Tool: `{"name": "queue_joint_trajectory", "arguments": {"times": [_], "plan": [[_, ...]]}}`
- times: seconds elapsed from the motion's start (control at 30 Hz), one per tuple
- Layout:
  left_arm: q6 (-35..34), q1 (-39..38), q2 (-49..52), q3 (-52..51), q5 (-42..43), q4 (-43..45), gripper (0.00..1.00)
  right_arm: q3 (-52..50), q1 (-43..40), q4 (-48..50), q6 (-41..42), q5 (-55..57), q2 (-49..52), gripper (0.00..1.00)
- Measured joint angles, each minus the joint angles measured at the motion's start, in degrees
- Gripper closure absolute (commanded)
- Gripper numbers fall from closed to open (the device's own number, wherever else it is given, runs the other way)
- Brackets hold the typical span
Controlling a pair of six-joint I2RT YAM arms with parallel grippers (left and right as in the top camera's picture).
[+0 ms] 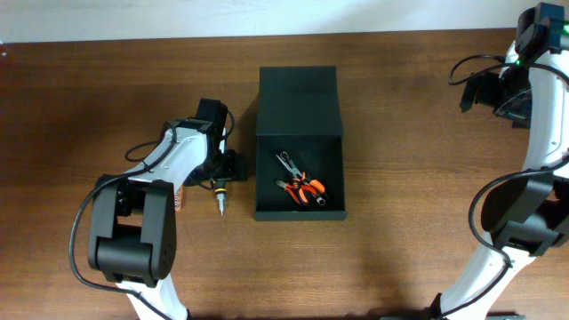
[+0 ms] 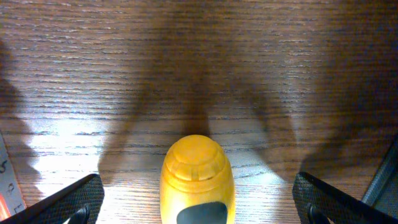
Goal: Pack container
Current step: 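Move the left gripper over the screwdriver and close on its handle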
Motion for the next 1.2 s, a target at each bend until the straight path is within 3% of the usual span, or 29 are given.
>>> {"name": "queue_joint_trajectory", "arguments": {"times": [0.27,0.43,0.53,0.97,1.07,1.2], "plan": [[-0.5,0.0,0.0,0.0,0.0,0.0,0.02,0.0,0.0,0.0,0.0,0.0,0.0,0.01],[-0.7,0.0,0.0,0.0,-0.2,-0.2,0.38,0.0,0.0,0.0,0.0,0.0,0.0,0.01],[-1.2,0.0,0.0,0.0,-0.2,-0.3,0.54,0.0,0.0,0.0,0.0,0.0,0.0,0.01],[-1.1,0.0,0.0,0.0,-0.9,-0.3,0.57,0.0,0.0,0.0,0.0,0.0,0.0,0.01],[-1.2,0.0,0.0,0.0,-1.2,-0.3,0.66,0.0,0.0,0.0,0.0,0.0,0.0,0.01],[-1.2,0.0,0.0,0.0,-1.3,-0.3,0.73,0.0,0.0,0.0,0.0,0.0,0.0,0.01]]}}
